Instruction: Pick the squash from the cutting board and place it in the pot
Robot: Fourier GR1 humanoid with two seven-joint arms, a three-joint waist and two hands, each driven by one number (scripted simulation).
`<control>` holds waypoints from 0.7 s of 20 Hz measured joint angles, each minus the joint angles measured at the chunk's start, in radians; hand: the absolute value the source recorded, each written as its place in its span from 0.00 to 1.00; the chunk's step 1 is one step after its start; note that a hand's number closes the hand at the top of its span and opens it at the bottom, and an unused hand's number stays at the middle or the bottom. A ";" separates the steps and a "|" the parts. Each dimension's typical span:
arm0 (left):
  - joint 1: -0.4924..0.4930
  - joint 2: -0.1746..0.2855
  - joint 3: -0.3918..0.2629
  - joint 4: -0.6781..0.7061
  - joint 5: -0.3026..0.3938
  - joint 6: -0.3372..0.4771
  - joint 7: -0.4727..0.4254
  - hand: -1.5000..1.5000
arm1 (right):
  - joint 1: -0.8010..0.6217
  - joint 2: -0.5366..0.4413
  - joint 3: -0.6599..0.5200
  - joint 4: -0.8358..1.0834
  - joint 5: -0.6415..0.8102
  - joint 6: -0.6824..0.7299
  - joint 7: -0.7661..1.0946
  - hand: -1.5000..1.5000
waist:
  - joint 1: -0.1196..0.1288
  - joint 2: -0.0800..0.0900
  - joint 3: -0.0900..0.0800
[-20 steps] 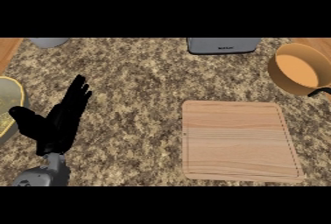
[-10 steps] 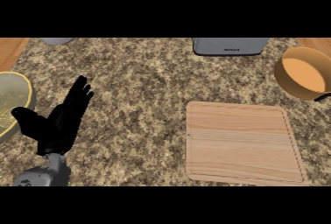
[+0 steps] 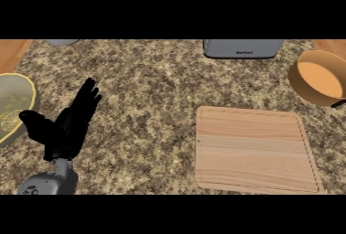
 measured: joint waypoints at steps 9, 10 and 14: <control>-0.012 -0.002 0.001 -0.004 0.011 -0.023 0.009 0.50 | -0.268 0.020 0.165 0.087 -0.006 -0.007 0.191 1.00 | 0.023 0.005 0.000; -0.013 -0.007 -0.006 -0.011 0.001 -0.014 0.014 0.50 | -0.296 0.025 0.181 0.099 -0.004 -0.007 0.212 1.00 | 0.023 0.005 0.000; 0.010 -0.020 -0.019 -0.008 -0.012 -0.013 -0.008 0.50 | -0.370 0.045 0.246 0.201 0.037 -0.053 0.221 1.00 | 0.027 0.007 0.000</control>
